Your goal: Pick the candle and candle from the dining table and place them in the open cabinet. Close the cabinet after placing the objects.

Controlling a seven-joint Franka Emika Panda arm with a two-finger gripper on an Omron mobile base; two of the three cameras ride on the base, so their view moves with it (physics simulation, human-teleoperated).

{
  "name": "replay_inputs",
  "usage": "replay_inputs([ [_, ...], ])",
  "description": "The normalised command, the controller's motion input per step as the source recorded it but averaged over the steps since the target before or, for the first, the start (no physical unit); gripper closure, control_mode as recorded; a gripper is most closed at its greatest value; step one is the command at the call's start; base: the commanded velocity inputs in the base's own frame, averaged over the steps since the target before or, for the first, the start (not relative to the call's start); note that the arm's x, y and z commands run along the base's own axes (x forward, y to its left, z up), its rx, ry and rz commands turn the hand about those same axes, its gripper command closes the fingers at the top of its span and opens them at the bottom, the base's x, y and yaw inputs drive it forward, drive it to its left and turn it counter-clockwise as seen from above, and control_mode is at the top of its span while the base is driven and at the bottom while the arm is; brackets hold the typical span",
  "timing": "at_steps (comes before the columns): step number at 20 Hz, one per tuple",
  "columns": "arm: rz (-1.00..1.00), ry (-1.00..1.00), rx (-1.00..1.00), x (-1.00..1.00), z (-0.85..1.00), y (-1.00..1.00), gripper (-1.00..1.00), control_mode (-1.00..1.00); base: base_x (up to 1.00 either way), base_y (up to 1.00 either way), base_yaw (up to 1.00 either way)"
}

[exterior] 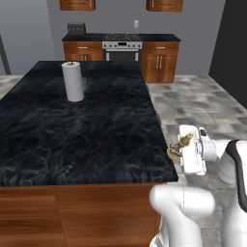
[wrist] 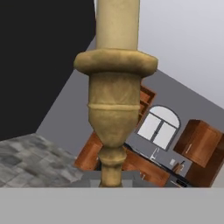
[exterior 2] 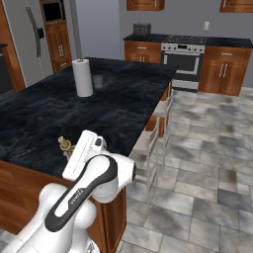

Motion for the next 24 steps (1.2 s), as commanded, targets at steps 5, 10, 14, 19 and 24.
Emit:
replay_inputs([
  [5, 0.00, 0.04, 0.00, -0.69, -0.06, 0.05, 1.00, -1.00, 0.00, 0.00, 0.00],
  [10, 0.00, 0.23, 0.00, -0.23, 0.00, 0.11, 1.00, -1.00, 0.00, 0.00, 0.00],
  [14, 0.00, 0.22, -0.02, 0.13, 0.00, 0.19, 1.00, -1.00, 0.00, 0.00, 0.00],
  [19, 0.00, 0.20, 0.00, 0.29, 0.00, 0.04, 1.00, -1.00, 0.00, 0.00, 0.00],
  [24, 0.00, 0.22, 0.00, 0.28, 0.00, 0.00, 1.00, -1.00, 0.00, 0.00, 0.00],
])
